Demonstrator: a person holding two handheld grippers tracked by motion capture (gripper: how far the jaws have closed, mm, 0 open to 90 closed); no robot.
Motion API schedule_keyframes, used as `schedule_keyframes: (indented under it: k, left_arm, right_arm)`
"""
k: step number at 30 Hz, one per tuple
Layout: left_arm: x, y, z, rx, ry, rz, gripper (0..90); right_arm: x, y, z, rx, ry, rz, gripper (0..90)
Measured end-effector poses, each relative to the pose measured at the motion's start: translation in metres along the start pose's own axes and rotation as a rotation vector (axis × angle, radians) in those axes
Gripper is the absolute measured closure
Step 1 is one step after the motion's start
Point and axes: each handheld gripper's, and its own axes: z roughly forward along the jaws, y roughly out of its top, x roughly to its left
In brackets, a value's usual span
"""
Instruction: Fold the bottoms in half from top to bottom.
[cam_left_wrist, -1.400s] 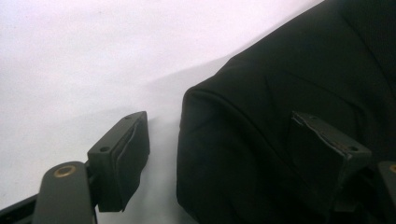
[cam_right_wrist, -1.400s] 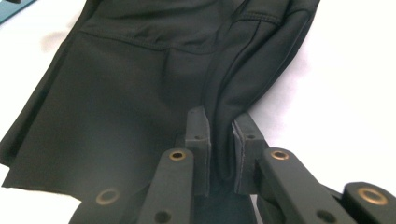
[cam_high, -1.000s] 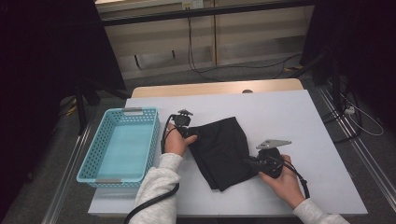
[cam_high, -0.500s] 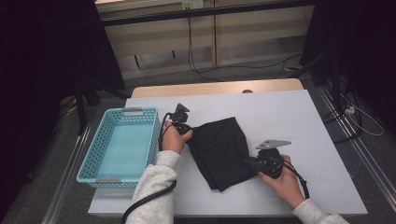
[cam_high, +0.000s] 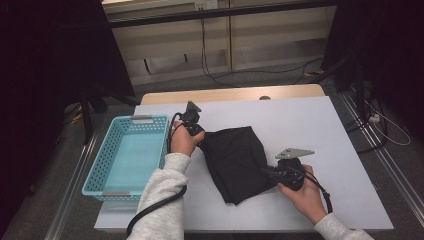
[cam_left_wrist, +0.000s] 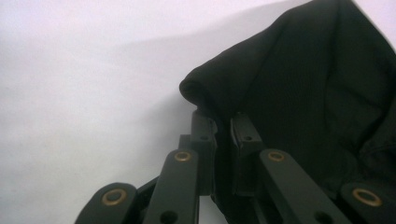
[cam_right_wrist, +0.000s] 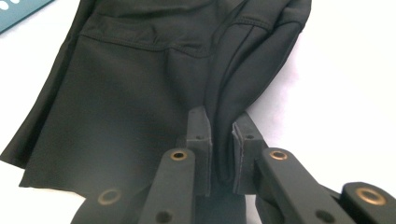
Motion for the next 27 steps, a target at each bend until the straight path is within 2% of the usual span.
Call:
schedule_keyframes:
  k: [5, 10, 13, 16, 19, 23, 27]
  left_arm:
    - [0.0, 0.001, -0.001, -0.004, 0.01, 0.007, 82.7]
    - [0.003, 0.0, 0.0, 0.015, 0.013, 0.008, 82.7]
    - [0.002, 0.002, -0.006, 0.02, 0.009, 0.01, 82.8]
    - [-0.001, 0.005, -0.01, 0.024, 0.022, 0.017, 82.8]
    - [-0.002, 0.009, -0.015, 0.059, 0.039, 0.023, 83.0]
    - [-0.004, 0.012, -0.021, 0.072, 0.062, 0.022, 83.1]
    - [-0.007, 0.017, -0.028, 0.111, 0.088, 0.027, 83.2]
  right_arm:
    - [0.003, 0.001, 0.002, -0.001, -0.005, -0.012, 80.4]
    - [0.002, 0.003, 0.001, -0.003, -0.002, -0.009, 80.4]
    - [0.003, 0.005, 0.0, -0.011, 0.009, -0.008, 80.5]
    - [0.004, 0.007, -0.001, -0.016, 0.011, -0.01, 80.6]
    - [0.008, 0.008, -0.001, -0.013, 0.013, -0.014, 80.6]
    - [0.013, 0.01, -0.003, -0.029, 0.018, -0.026, 80.7]
    - [0.017, 0.011, -0.004, -0.032, 0.016, -0.027, 80.8]
